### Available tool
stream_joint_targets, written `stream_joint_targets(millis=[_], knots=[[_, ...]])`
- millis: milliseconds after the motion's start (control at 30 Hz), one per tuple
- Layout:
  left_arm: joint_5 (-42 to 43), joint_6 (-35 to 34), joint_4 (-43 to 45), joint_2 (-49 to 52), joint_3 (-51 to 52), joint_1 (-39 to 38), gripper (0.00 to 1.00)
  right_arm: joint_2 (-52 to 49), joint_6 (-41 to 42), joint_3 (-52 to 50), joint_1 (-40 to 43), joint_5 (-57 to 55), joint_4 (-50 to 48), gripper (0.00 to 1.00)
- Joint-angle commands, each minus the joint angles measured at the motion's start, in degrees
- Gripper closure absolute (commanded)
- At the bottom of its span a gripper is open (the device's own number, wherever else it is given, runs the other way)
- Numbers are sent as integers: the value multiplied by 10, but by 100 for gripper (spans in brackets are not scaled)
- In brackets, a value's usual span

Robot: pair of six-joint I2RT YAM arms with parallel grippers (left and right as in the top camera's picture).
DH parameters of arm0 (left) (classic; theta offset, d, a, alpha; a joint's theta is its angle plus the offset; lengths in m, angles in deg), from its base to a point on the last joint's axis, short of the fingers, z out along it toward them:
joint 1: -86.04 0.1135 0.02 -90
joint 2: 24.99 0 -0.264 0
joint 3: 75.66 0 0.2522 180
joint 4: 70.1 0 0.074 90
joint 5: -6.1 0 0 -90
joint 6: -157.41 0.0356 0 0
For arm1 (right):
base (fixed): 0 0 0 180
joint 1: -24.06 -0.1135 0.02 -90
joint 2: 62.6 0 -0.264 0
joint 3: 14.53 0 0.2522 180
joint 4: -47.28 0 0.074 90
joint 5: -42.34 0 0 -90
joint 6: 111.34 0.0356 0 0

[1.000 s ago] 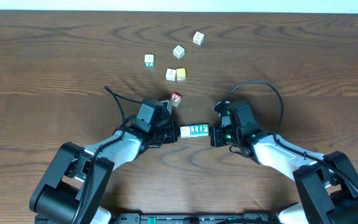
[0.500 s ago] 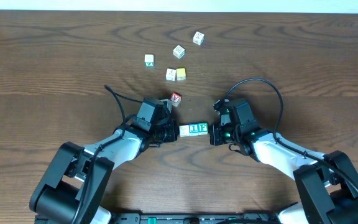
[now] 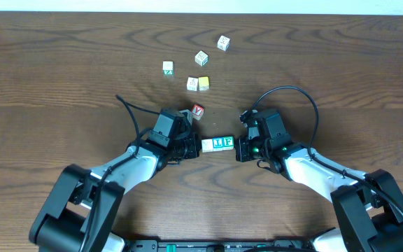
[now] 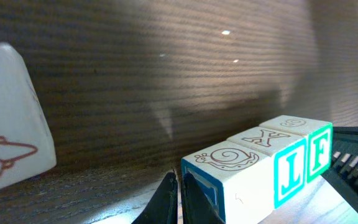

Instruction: Lift 3 blocks

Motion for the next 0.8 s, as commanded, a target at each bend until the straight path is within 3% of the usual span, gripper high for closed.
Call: stream_joint_targets(millis=[0, 767], knots=[[100, -3, 19, -30, -42, -35, 93, -2, -3, 33, -42, 159, -13, 99], [100, -3, 19, -30, -42, -35, 93, -2, -3, 37, -42, 160, -7, 99]])
